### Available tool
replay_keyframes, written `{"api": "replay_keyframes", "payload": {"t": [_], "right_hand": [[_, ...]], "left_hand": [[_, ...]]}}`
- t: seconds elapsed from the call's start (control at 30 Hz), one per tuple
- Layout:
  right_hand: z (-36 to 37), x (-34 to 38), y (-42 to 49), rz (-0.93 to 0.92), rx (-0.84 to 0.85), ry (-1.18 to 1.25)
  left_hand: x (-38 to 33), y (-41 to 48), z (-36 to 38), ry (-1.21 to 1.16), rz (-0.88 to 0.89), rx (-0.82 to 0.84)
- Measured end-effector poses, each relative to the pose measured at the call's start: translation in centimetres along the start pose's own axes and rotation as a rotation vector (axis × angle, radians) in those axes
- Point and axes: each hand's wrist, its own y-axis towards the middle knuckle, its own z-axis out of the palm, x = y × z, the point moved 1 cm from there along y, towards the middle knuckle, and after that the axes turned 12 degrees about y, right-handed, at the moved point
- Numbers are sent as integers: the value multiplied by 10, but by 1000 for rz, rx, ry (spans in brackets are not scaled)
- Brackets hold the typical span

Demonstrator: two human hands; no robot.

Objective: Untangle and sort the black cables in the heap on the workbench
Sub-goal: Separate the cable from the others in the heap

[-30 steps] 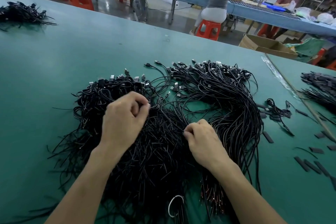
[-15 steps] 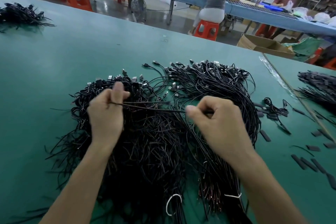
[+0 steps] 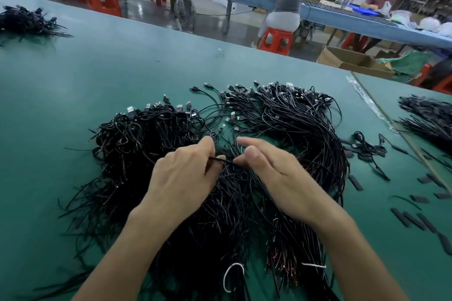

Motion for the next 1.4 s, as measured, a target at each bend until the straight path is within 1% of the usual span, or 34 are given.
{"api": "replay_keyframes", "payload": {"t": [0.03, 0.1, 0.17, 0.23, 0.27, 0.3, 0.37, 0.4, 0.43, 0.47, 0.5, 0.57, 0.63, 0.7, 0.73, 0.77, 0.8, 0.83, 0.87, 0.9, 0.93, 1.0, 1.1, 1.17, 1.2, 1.23, 1.3, 1.33, 1.4], "right_hand": [[4, 1, 0, -17, 25, -36], [7, 3, 1, -63, 16, -149], [5, 4, 3, -108, -43, -73], [0, 5, 3, -165, -134, 20], [-4, 6, 3, -196, -202, 65], [-8, 8, 3, -227, -269, 116], [-11, 12, 5, -263, -350, 190], [-9, 14, 5, -270, -353, 204], [-7, 15, 5, -261, -331, 210], [-4, 16, 6, -239, -284, 205], [0, 16, 5, -208, -216, 191], [8, 14, 3, -166, -70, 157], [14, 11, -1, -120, 43, 93], [19, 9, -5, -51, 135, -6], [21, 9, -8, -34, 174, -45], [21, 11, -12, -27, 204, -70], [20, 13, -14, -28, 220, -83], [17, 17, -16, -38, 219, -85], [14, 20, -16, -60, 199, -74], [11, 25, -16, -86, 162, -47], [7, 28, -15, -116, 109, -17], [-2, 31, -11, -172, 5, 27], [-7, 29, -6, -193, -106, 153], [-6, 25, -4, -177, -151, 230], [-3, 23, -4, -155, -141, 244], [2, 22, -4, -133, -113, 246], [13, 20, -6, -102, -31, 207], [17, 19, -7, -88, 8, 159], [22, 18, -10, -52, 87, 28]], "left_hand": [[-2, 0, -1, -31, 13, 13], [-6, 0, -5, -145, 33, 3], [-7, 0, -10, -327, 31, -11], [-4, 2, -16, -502, 1, 45], [-2, 2, -19, -584, -5, 125], [0, 3, -22, -667, 9, 240], [-2, 0, -25, -858, 83, 517], [-5, -3, -27, -960, 123, 636], [-10, -5, -28, -1067, 157, 721], [-15, -7, -30, -1182, 178, 770], [-19, -9, -31, -1301, 180, 781], [-24, -8, -33, -1542, 121, 707], [-24, -4, -31, -1749, -11, 530], [-24, 1, -24, -1833, -128, 304], [-23, 3, -19, -1802, -165, 195], [-22, 4, -13, -1707, -182, 93], [-19, 4, -8, -1543, -184, 3], [-17, 5, -5, -1329, -173, -62], [-17, 4, -3, -1133, -137, -67], [-17, 3, -2, -1009, -79, 4], [-19, 2, -2, -963, -31, 122], [-23, -2, -3, -1046, -28, 332], [-25, -6, -8, -1305, -79, 506], [-23, -7, -15, -1466, -50, 647], [-22, -7, -18, -1538, -33, 700], [-20, -5, -20, -1613, -25, 725], [-19, -2, -22, -1797, -46, 678], [-19, 0, -22, -1885, -78, 606], [-18, 4, -19, -1970, -171, 396]]}}
